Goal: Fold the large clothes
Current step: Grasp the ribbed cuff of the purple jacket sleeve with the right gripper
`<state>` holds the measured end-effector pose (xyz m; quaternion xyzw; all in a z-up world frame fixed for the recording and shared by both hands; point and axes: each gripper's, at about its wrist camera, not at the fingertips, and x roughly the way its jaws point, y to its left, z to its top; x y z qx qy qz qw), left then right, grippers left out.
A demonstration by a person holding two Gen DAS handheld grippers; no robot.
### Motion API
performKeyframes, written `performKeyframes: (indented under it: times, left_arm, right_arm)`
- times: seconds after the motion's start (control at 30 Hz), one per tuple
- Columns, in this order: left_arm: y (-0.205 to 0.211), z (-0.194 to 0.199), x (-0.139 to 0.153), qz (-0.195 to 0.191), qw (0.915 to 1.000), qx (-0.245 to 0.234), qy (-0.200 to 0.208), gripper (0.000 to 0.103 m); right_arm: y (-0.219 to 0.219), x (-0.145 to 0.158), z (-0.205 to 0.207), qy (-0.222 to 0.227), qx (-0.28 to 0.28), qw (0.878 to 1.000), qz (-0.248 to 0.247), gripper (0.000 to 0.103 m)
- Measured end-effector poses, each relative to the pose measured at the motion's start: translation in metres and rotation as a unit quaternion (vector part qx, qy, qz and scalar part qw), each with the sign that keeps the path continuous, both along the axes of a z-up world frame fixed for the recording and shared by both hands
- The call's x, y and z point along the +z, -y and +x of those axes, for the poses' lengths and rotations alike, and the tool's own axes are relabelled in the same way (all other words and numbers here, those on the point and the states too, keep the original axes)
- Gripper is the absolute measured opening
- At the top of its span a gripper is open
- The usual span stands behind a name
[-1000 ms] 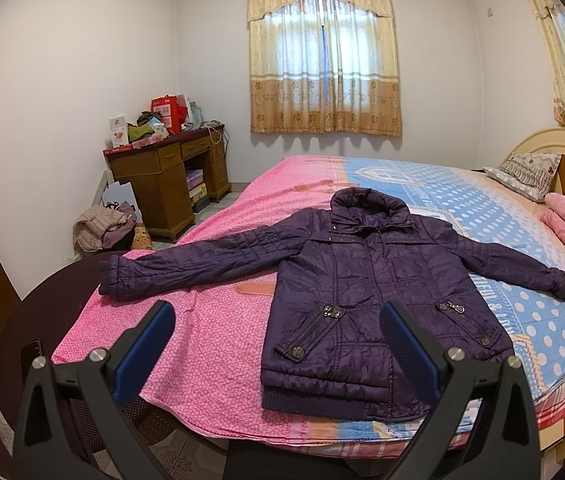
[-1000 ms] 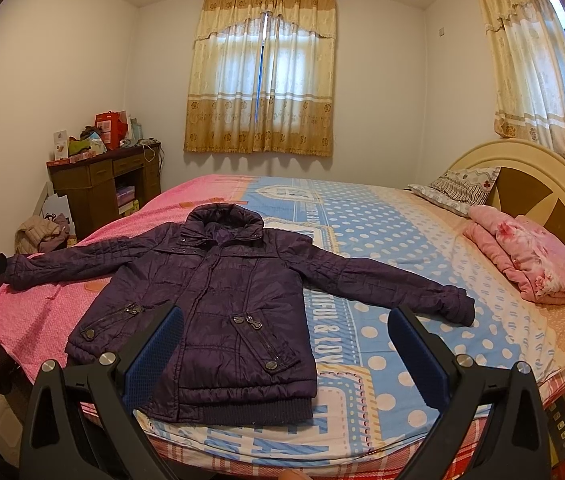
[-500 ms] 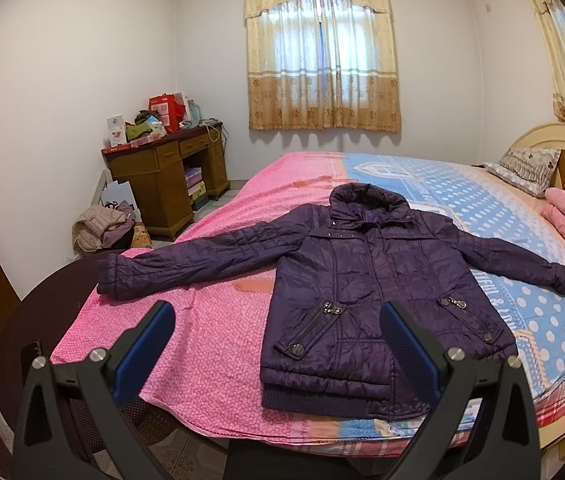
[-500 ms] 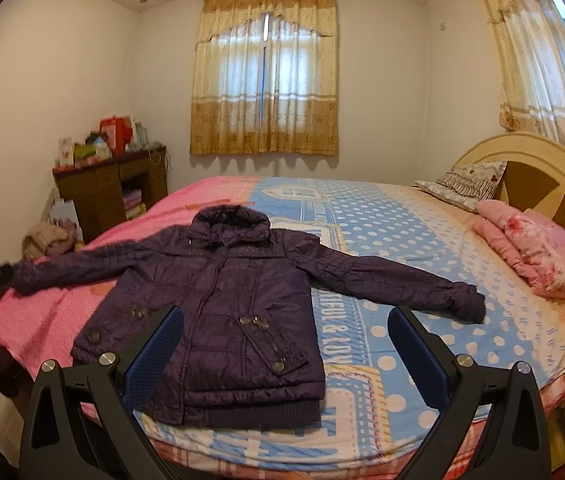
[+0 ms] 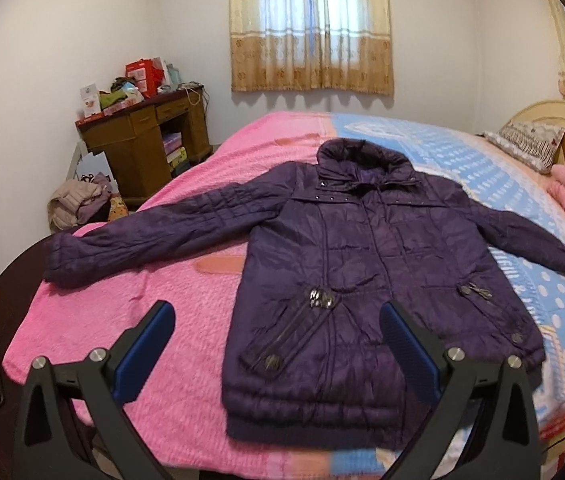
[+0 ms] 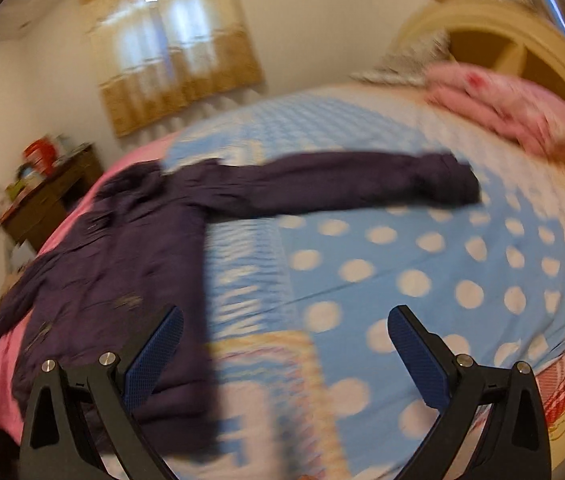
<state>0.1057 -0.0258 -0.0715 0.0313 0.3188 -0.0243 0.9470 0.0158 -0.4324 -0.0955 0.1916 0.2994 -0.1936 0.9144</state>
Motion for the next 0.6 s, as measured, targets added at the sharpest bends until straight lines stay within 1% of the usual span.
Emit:
performKeyframes:
  times: [0.07, 0.1, 0.17, 0.27, 0.33, 0.43, 0.5, 0.6]
  left_arm:
    - [0.008, 0.019, -0.008, 0.004, 1.0, -0.004, -0.005, 0.103]
    - [0.011, 0.027, -0.012, 0.008, 0.9999, -0.004, -0.006, 0.103]
    - [0.017, 0.045, -0.019, 0.012, 0.9999, -0.002, -0.011, 0.103]
    - [0.02, 0.07, -0.028, 0.013, 0.9998, 0.006, -0.017, 0.103]
    - [0.023, 0.082, -0.031, 0.023, 0.9996, 0.014, -0.007, 0.103]
    - [0.023, 0.099, -0.036, 0.031, 0.999, 0.031, 0.0, 0.103]
    - [0.021, 0.109, -0.04, 0.031, 0.9987, 0.04, -0.007, 0.103]
    - [0.018, 0.117, -0.045, 0.031, 0.9983, 0.044, -0.019, 0.103]
  right_arm:
    - [0.031, -0.009, 0.004, -0.007, -0.036, 0.999, 0.021, 0.102]
    - [0.055, -0.014, 0.005, -0.006, -0.065, 0.997, 0.038, 0.102]
    - [0.088, -0.018, 0.01, -0.003, -0.099, 0.993, 0.062, 0.102]
    - [0.142, -0.027, 0.013, 0.018, -0.141, 0.984, 0.111, 0.102]
    - [0.174, -0.033, 0.014, 0.025, -0.174, 0.974, 0.139, 0.102]
    - [0.214, -0.039, 0.019, 0.046, -0.192, 0.963, 0.185, 0.102]
    - [0.233, -0.04, 0.022, 0.058, -0.202, 0.955, 0.208, 0.102]
    - [0.248, -0.04, 0.03, 0.07, -0.197, 0.95, 0.233, 0.102]
